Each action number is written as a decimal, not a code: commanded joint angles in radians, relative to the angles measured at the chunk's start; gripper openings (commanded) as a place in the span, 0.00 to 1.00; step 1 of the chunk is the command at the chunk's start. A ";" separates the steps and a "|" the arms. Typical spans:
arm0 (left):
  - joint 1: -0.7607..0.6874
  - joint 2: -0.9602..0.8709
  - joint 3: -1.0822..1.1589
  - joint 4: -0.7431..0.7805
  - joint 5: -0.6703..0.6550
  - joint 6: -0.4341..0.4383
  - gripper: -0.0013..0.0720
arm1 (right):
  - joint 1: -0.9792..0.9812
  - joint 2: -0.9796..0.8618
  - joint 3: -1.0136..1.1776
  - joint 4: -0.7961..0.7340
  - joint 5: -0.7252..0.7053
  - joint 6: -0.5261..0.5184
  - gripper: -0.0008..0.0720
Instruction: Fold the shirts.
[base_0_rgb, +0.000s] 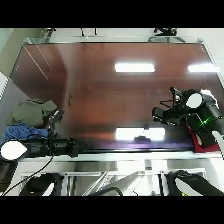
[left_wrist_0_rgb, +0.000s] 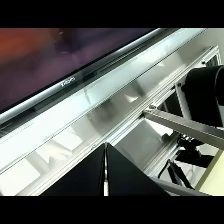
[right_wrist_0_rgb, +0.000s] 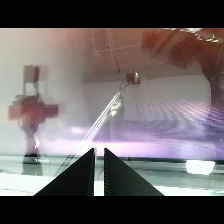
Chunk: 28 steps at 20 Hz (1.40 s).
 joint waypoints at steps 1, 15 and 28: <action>-0.001 0.002 -0.002 0.000 -0.006 -0.002 0.04 | 0.001 0.001 0.000 0.000 0.000 0.000 0.13; 0.880 -0.613 0.750 0.575 0.103 -0.063 0.94 | 0.001 -0.002 0.000 0.004 0.000 0.000 0.13; 0.920 -1.152 0.772 0.574 0.179 0.032 0.05 | 0.001 -0.005 0.000 0.004 0.000 0.000 0.13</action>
